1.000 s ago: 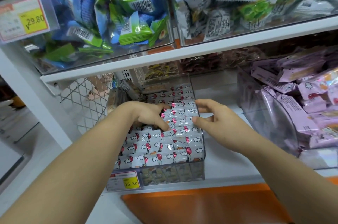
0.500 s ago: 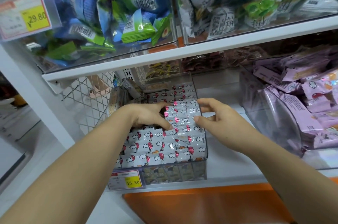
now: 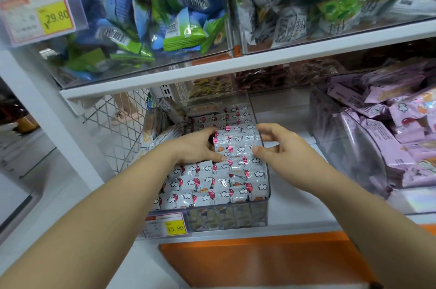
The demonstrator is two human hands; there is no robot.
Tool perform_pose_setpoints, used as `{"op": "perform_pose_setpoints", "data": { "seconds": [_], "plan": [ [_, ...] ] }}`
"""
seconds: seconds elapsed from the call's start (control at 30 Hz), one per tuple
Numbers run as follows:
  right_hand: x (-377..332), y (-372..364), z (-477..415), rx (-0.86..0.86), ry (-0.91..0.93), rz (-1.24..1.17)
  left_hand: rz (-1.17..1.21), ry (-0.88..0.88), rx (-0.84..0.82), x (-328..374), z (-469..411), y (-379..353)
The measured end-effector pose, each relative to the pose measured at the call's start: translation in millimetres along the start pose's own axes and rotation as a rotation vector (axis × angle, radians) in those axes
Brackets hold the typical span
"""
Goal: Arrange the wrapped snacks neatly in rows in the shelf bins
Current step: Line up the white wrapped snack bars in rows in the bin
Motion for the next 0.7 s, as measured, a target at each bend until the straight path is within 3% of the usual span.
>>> {"op": "perform_pose_setpoints", "data": {
  "seconds": [0.2,0.53,0.7],
  "plan": [
    [0,0,1,-0.005,0.047,0.043,-0.022,-0.055,0.095,11,21,35],
    [-27,-14,14,0.151,0.404,0.318,0.106,-0.150,0.677,-33,118,58],
    [-39,-30,23,0.081,0.448,0.324,0.059,-0.121,0.762,-58,139,47]
  ]
}}
Point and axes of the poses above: each hand's wrist, its own z-axis away from the middle knuckle, its own y-axis out of the back of the hand, x = y × z, the point moved 4 cm from there along -z, towards the middle knuckle, and after that the axes turned 11 degrees about x, right-handed, at the moved point
